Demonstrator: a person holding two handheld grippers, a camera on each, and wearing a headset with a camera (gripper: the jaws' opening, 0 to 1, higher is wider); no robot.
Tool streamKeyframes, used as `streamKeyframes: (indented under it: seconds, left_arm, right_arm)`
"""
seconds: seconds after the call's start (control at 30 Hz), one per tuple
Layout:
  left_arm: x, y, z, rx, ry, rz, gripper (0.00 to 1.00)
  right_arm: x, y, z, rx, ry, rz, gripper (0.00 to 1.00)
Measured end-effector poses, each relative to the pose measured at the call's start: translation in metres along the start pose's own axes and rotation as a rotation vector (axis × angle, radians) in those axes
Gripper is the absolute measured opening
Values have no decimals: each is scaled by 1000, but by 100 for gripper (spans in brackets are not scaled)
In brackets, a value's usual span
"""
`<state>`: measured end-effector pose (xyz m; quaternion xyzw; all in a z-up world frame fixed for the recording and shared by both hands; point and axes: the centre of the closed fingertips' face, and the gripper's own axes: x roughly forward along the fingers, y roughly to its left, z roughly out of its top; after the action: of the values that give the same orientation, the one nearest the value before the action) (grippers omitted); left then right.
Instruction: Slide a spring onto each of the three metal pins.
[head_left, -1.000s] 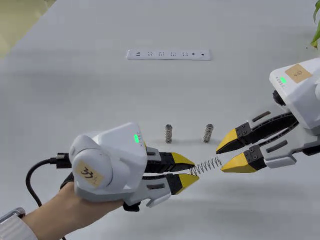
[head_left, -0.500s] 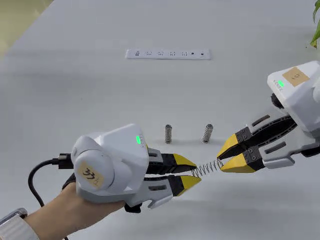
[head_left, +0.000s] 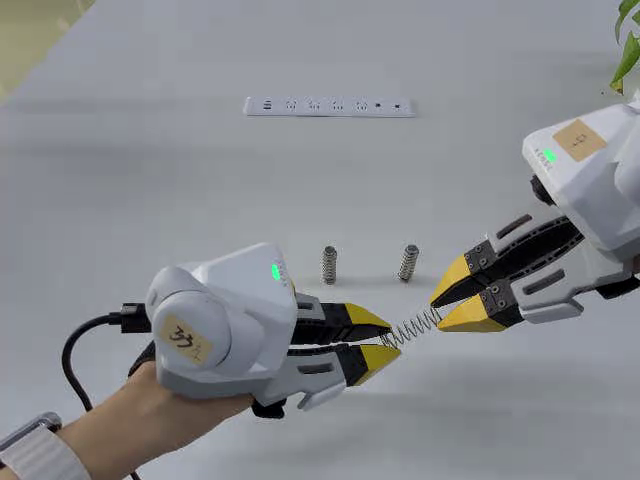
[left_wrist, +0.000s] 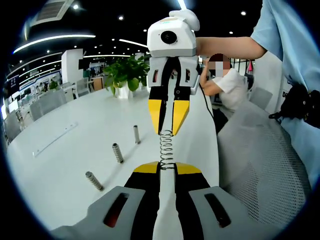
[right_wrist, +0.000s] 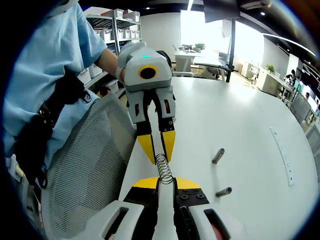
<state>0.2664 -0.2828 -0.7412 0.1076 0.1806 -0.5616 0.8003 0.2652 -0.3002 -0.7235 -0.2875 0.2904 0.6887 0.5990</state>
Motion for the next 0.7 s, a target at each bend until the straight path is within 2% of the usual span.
streamKeyframes:
  seconds: [0.37,0.7]
  left_arm:
    - [7,1,2,-23,-4,-4,6]
    - [10,1,1,-51,2,-11,6]
  right_arm:
    - [-8,-1,11,-53,14,-15,7]
    - [-6,0,19,-97,14,-26,7]
